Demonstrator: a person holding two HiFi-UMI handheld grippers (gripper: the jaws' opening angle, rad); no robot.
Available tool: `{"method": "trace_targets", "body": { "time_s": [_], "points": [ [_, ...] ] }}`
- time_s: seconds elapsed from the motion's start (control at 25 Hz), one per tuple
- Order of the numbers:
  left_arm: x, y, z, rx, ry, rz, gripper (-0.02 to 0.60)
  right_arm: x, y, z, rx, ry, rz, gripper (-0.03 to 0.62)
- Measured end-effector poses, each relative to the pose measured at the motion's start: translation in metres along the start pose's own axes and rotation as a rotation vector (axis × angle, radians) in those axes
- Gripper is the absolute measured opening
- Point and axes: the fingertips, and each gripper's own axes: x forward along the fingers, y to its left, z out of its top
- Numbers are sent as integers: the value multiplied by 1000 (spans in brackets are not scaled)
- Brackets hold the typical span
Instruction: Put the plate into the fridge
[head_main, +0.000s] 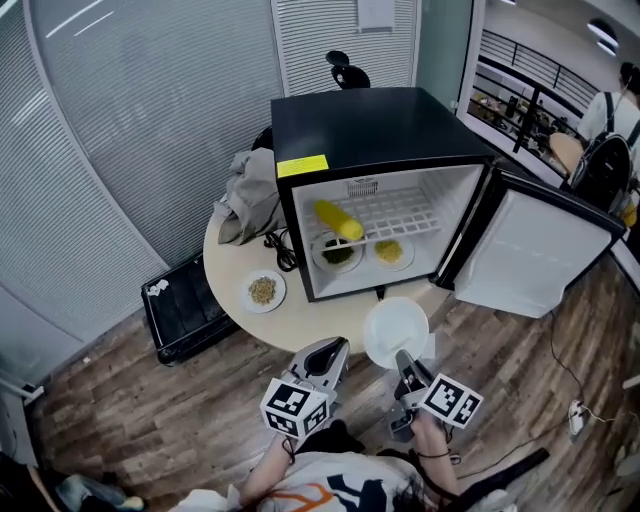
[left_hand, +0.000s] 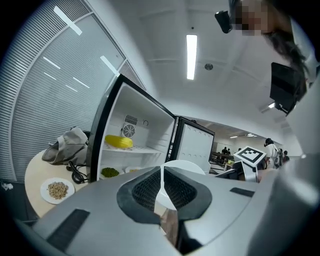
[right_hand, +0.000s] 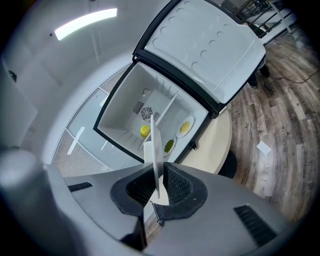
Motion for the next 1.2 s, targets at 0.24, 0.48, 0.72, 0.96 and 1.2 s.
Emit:
{"method": "trace_targets", "body": {
  "time_s": [0.24,0.48,0.72,0.96,1.2],
  "points": [
    [11,4,-5,-20,17,-58,28,3,0,2,9,-33,-31,38],
    [16,-12,-9,-8,36,-115,27,1,-1,10,15,-45,-57,38],
    [26,-7,-10,-7,44,-106,28,24,5,43,20,-69,-15,38],
    [50,11,0,-7,34,-65,28,53,15,86,-1,-81,19,38],
    [76,20,17,3,18,-43,28,85,26,128,-10,-87,64,38]
  ]
}}
